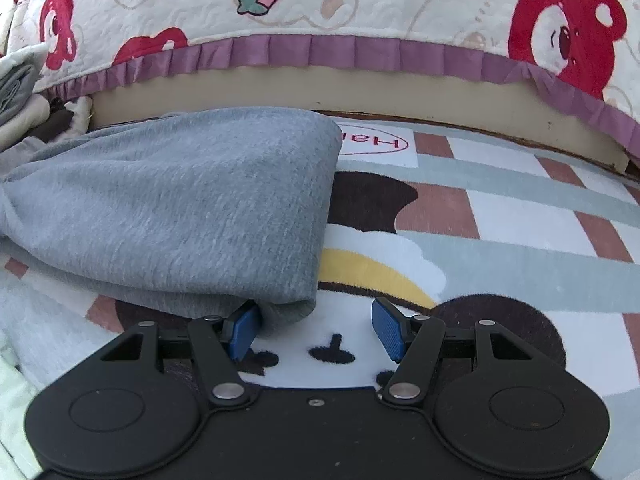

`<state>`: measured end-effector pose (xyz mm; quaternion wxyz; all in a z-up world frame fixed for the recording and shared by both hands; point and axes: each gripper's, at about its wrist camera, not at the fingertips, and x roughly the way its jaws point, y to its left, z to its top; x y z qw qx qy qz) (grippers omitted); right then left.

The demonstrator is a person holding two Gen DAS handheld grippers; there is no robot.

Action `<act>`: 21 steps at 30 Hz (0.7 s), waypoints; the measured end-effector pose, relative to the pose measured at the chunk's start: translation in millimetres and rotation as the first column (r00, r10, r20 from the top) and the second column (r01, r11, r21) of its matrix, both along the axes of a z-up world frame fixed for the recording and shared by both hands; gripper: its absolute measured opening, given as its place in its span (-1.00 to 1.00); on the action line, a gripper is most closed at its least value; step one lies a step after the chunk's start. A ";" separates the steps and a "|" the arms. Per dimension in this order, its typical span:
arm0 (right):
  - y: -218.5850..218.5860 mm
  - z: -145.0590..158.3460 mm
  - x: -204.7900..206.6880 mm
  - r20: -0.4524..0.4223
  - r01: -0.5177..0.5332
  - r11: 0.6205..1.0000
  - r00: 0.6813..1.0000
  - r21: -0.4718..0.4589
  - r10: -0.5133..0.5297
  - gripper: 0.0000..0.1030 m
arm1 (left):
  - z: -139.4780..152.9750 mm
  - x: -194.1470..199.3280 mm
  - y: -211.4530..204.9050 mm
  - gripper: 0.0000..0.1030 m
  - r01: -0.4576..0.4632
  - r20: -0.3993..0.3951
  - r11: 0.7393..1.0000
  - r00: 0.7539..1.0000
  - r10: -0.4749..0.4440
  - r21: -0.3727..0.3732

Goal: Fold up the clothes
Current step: 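Grasp the grey bundle with the left gripper while the right gripper presses the sweatshirt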

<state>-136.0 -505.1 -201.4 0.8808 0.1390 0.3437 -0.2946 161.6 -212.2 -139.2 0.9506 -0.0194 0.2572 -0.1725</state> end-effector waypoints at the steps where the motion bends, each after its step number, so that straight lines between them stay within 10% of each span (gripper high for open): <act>1: -0.5 -0.2 0.4 0.002 0.001 1.000 1.000 0.009 -0.001 0.29 | 6.7 -2.0 1.8 0.04 -0.029 0.043 0.999 0.999 0.027 0.029; 5: -3.1 -2.3 6.0 0.022 0.008 0.999 1.000 0.034 -0.008 0.31 | 24.4 -15.4 -10.5 -0.01 0.203 0.048 0.979 0.978 -0.202 -0.014; 11: -14.0 -3.0 19.4 0.137 0.011 0.998 0.990 0.054 -0.019 0.30 | 11.4 -62.8 -83.8 0.01 0.590 0.004 0.806 0.807 -0.591 -0.044; 15: -8.9 22.7 15.3 0.252 0.002 1.000 0.968 0.024 -0.008 -0.52 | -14.5 -75.5 -122.1 0.03 0.666 -0.130 0.744 0.734 -0.667 -0.057; 18: -5.0 41.9 12.3 0.336 -0.002 1.000 0.942 0.000 0.002 -0.69 | -37.3 -78.5 -140.5 -0.02 0.660 -0.259 0.749 0.714 -0.651 -0.062; 21: -1.1 61.2 9.2 0.417 -0.005 1.000 0.909 -0.024 0.014 -0.74 | -35.0 -93.6 -143.6 -0.07 0.688 -0.227 0.726 0.703 -0.674 -0.024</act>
